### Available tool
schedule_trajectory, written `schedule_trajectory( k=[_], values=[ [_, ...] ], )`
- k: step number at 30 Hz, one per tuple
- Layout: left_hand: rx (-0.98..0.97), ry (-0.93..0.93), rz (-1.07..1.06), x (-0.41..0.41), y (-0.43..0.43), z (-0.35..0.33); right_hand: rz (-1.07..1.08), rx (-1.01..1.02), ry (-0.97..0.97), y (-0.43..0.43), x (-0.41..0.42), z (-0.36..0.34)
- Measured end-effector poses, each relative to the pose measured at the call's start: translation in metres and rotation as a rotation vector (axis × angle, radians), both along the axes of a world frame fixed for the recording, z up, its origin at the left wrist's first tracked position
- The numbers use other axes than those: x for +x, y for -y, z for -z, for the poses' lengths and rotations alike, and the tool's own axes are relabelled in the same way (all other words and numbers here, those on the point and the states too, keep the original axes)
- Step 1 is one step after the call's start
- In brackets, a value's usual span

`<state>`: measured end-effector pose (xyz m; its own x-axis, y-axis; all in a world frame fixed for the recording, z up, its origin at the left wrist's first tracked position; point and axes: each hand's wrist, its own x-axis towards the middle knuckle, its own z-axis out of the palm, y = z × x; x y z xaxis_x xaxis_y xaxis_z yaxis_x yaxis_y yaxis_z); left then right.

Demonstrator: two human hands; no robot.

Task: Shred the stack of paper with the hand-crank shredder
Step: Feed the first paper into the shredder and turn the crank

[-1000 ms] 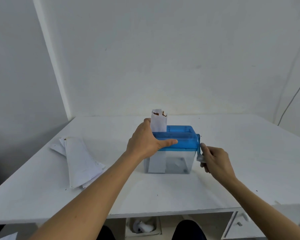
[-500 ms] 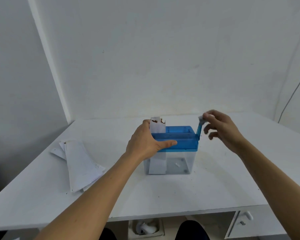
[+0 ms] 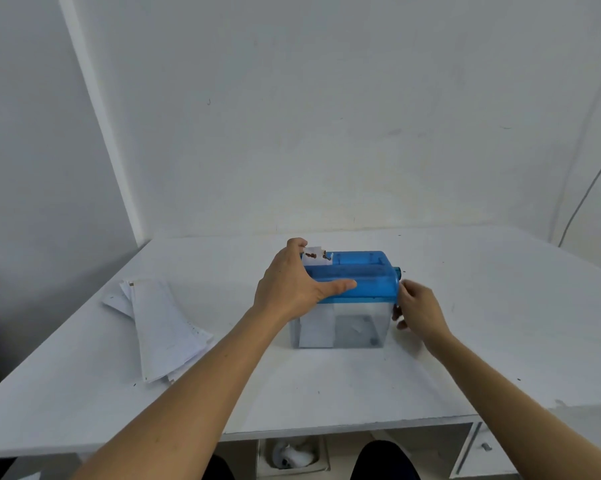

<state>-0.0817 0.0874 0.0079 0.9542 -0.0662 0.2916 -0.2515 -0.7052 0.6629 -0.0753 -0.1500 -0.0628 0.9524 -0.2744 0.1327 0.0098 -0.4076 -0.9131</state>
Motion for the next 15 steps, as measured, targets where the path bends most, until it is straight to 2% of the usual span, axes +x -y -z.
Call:
schedule_trajectory(
  k=[6, 9, 15],
  values=[
    [0.009, 0.006, 0.001, -0.002, -0.001, -0.001, -0.15, -0.137, 0.03, 0.011, -0.053, -0.009],
    [0.021, 0.003, 0.005, -0.002, 0.0, -0.003, -0.294, -0.124, 0.058, 0.024, -0.072, -0.029],
    [0.029, -0.004, 0.018, -0.002, 0.0, -0.003, -0.448, -0.167, 0.082, 0.039, -0.067, -0.079]
  ],
)
